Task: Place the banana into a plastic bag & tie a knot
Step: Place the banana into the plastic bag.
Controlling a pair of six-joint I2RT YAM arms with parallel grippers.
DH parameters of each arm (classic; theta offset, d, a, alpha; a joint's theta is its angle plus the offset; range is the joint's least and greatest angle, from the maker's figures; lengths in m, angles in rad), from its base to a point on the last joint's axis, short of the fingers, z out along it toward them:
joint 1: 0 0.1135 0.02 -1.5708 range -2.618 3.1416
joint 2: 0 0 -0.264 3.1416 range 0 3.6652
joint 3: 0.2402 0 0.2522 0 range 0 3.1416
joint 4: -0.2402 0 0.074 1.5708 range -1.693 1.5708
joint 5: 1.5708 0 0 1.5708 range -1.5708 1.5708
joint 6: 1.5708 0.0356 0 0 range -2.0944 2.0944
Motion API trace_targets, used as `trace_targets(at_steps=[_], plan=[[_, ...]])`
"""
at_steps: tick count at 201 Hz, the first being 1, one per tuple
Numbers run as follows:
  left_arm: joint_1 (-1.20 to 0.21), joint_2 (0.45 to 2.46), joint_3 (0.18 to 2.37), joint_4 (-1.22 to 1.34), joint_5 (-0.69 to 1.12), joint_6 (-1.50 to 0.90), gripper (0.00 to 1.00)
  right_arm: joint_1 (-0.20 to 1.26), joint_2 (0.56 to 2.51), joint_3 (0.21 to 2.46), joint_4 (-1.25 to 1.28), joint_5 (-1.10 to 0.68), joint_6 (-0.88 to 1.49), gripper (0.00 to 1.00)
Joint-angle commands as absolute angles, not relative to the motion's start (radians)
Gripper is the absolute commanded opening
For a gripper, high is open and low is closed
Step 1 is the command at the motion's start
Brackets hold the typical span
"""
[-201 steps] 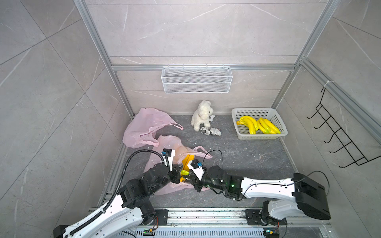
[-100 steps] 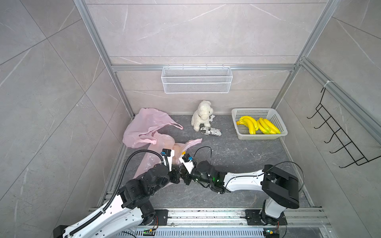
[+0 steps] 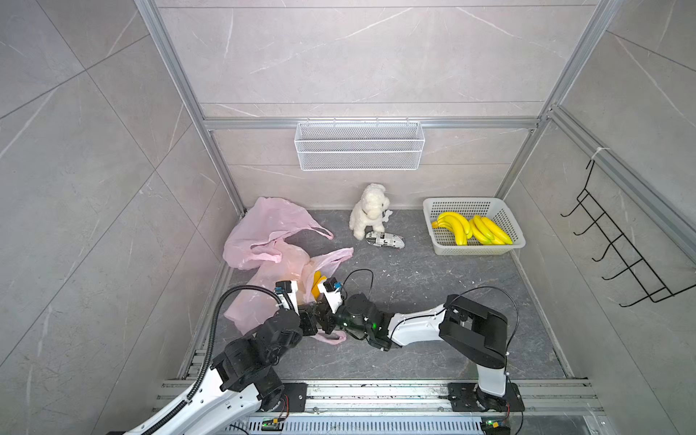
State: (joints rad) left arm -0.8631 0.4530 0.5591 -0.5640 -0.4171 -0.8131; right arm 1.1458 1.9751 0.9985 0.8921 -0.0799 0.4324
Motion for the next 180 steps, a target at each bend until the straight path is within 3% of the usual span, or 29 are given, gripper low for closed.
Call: trace_targets(at_steps=[1, 50, 88, 134, 180], plan=[[-0.805, 0.402, 0.553, -0.594, -0.436, -0.875, 0.00, 1.147, 2.026, 1.039, 0.872, -0.126, 0.500, 0.09], [-0.725, 0.469, 0.565, -0.568, -0.326, -0.859, 0.00, 1.149, 2.102, 1.131, 0.803, -0.136, 0.502, 0.12], [-0.700, 0.466, 0.595, -0.571, -0.309, -0.856, 0.00, 1.149, 2.131, 1.152, 0.799, -0.148, 0.521, 0.30], [-0.686, 0.405, 0.600, -0.558, -0.310, -0.914, 0.00, 1.149, 2.119, 1.163, 0.792, -0.190, 0.519, 0.39], [-0.686, 0.337, 0.603, -0.585, -0.378, -0.953, 0.00, 1.149, 2.070, 1.119, 0.787, -0.209, 0.520, 0.60]])
